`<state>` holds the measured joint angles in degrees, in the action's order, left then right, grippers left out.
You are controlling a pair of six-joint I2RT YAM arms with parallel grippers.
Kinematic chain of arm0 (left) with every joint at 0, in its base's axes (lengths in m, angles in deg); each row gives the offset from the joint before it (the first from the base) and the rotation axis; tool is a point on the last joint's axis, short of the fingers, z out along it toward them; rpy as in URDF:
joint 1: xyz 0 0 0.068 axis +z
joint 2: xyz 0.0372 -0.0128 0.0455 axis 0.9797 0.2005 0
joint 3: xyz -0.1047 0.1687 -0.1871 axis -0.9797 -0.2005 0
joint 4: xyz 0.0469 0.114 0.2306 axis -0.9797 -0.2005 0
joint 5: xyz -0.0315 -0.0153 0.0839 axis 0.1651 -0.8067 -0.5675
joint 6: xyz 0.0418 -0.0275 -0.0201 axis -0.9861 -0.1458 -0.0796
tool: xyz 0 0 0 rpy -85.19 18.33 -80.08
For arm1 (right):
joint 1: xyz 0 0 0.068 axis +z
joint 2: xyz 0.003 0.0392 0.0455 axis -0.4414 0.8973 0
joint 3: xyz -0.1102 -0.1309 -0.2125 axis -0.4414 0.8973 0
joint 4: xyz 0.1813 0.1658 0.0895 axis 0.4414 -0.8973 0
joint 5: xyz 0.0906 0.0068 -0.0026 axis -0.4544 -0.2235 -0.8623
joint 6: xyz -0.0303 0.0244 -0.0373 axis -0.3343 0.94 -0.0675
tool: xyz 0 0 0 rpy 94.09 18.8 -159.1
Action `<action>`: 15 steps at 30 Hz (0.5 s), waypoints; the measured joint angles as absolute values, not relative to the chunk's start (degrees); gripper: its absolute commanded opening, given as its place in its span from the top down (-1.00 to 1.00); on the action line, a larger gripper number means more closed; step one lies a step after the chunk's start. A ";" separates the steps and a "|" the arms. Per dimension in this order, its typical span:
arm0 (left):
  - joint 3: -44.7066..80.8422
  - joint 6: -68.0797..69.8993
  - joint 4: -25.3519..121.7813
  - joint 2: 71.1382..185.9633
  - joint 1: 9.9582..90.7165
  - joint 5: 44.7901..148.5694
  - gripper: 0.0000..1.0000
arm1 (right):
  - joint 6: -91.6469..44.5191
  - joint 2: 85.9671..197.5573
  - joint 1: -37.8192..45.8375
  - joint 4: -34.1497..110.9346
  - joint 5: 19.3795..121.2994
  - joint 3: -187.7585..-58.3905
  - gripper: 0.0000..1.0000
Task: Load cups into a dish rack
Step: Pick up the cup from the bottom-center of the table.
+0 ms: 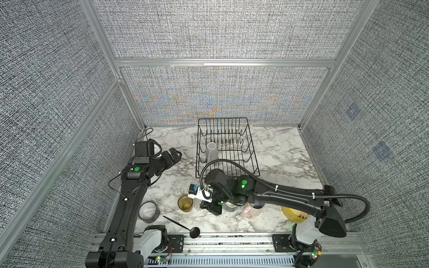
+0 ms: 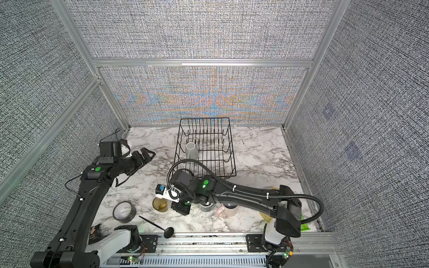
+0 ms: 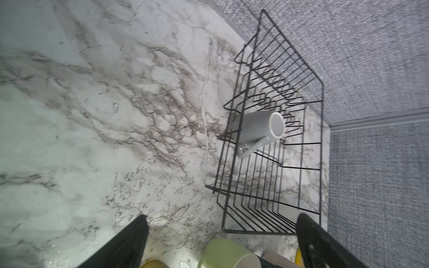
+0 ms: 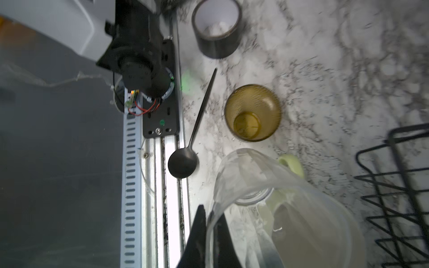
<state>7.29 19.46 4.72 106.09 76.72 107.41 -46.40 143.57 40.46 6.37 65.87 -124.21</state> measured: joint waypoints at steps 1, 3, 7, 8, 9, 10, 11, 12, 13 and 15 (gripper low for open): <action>7.53 19.41 5.73 105.89 76.72 109.40 -0.99 | -45.09 142.11 38.34 7.57 64.67 -123.20 1.00; 7.51 19.31 8.07 105.50 76.72 113.27 -0.99 | -41.81 139.35 33.42 10.70 60.95 -121.06 1.00; 5.85 21.23 16.35 105.87 76.68 123.39 -0.99 | -31.74 133.30 22.56 20.19 52.19 -114.35 1.00; 5.32 22.43 18.87 106.35 76.65 126.06 -0.99 | -28.85 131.97 20.20 22.98 50.29 -112.56 1.00; 4.75 23.66 21.33 106.90 76.52 128.39 -0.99 | -26.03 130.92 18.19 25.58 48.76 -111.01 1.00; 4.14 25.47 24.39 107.69 76.31 131.19 -0.99 | -22.42 129.82 15.67 28.27 47.07 -109.41 1.00; 3.68 27.37 27.45 108.56 75.93 133.51 -0.99 | -18.77 128.97 13.38 30.94 45.41 -108.08 1.00; 3.35 29.14 30.10 109.39 75.34 135.48 -0.99 | -15.23 128.40 11.26 33.85 43.97 -107.01 1.00; 3.24 30.54 32.50 110.20 74.47 137.20 -0.99 | -11.37 128.03 9.34 36.95 42.59 -105.94 1.00; 3.59 32.33 35.85 111.34 72.39 139.61 -0.99 | -3.72 127.92 6.19 44.36 40.19 -103.53 1.00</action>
